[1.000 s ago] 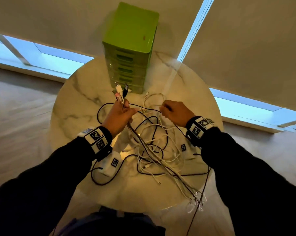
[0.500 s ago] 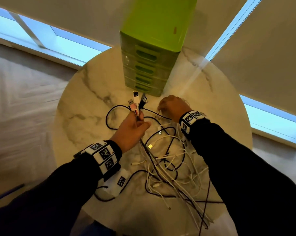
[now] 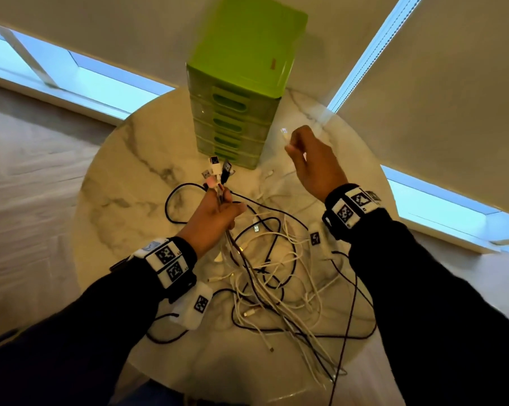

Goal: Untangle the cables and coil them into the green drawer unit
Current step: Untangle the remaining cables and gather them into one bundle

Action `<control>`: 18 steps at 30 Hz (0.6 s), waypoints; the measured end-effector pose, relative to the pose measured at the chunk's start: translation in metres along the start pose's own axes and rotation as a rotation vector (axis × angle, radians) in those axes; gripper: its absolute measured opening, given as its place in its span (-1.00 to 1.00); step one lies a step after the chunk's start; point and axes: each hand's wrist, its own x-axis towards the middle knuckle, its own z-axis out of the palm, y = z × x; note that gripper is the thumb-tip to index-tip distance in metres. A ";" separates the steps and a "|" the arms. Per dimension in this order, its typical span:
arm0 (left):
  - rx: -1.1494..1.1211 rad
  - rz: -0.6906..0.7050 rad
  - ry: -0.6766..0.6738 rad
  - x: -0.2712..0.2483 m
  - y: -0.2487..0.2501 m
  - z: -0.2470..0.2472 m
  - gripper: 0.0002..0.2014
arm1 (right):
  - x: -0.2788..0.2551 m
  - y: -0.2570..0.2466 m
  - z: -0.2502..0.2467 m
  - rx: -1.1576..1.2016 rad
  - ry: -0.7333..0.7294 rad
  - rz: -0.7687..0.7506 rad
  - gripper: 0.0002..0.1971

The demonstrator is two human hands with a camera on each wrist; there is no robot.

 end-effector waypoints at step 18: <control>-0.104 0.134 -0.052 -0.052 0.020 0.009 -0.56 | -0.172 -0.105 0.031 0.133 -0.231 0.039 -0.64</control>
